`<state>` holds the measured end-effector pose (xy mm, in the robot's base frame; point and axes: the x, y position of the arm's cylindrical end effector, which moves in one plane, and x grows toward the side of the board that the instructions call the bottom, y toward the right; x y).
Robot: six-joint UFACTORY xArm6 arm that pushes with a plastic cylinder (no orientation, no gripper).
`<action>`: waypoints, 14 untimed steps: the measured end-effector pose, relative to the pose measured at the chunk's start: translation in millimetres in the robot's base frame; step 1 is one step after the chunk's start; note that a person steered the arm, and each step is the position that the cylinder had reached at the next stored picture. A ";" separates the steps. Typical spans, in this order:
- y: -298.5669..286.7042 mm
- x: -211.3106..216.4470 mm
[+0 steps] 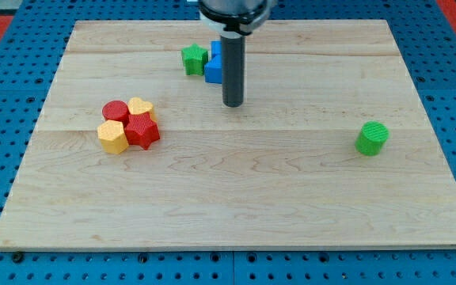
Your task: Move the green circle below right to the green star
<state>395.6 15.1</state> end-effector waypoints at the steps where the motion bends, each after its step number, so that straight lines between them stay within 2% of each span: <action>1: 62.5 26.7; 3: 238.7 15.6; 4: 310.7 52.6; 5: 299.8 97.2; 6: 241.0 89.1; 8: 116.8 5.6; 9: 151.4 25.5; 10: 215.5 55.7; 11: 209.2 84.4; 12: 139.2 93.7; 13: 70.3 55.6; 14: 33.2 32.2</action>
<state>427.8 48.3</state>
